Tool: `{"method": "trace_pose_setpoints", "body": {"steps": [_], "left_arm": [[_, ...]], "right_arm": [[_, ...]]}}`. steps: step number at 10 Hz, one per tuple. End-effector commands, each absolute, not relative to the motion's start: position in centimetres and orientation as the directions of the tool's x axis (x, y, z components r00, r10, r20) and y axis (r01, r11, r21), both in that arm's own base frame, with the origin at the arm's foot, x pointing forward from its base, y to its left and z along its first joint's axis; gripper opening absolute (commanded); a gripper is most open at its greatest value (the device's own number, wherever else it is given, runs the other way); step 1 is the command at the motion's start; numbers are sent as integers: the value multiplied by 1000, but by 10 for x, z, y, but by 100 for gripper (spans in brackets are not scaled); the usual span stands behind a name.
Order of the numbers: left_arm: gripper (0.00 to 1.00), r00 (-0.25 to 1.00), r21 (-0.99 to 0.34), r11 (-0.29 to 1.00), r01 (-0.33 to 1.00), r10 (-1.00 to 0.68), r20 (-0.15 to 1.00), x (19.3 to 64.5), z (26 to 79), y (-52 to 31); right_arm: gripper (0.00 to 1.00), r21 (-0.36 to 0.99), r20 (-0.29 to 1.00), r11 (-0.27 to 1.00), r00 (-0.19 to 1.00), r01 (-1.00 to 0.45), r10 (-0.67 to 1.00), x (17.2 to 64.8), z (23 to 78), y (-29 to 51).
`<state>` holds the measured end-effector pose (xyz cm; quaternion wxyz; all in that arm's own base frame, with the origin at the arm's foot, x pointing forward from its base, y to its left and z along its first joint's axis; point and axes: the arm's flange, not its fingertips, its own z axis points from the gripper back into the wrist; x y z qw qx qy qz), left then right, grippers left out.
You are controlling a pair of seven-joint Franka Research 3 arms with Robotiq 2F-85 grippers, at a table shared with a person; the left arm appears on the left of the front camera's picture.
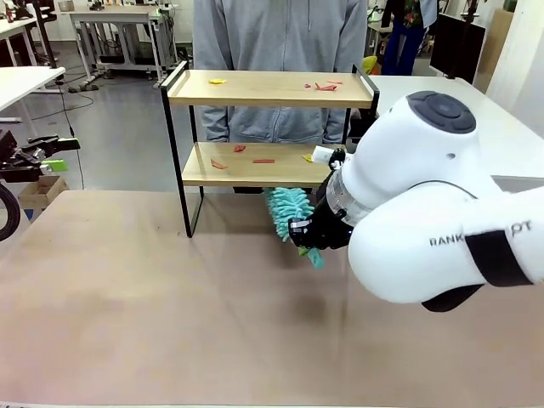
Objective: Clean the shelf.
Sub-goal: Clean the specific section of the Shelf indicated by the human with the Duster.
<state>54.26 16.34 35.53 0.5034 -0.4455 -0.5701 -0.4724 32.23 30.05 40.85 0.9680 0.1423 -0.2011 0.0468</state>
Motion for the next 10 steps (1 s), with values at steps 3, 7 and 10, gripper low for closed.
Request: {"method": "trace_pose_setpoints", "body": {"steps": [3,7,10], "left_arm": [[100,-109,103,158,982,26,994,540,357,164],[100,-109,103,158,982,26,994,540,357,164],[100,-109,103,158,982,26,994,540,357,164]], "right_arm": [[13,336,377,825,868,-454,324,297,429,254],[13,411,258,697,808,-587,529,267,458,199],[13,377,184,645,736,-665,651,231,468,157]]}}
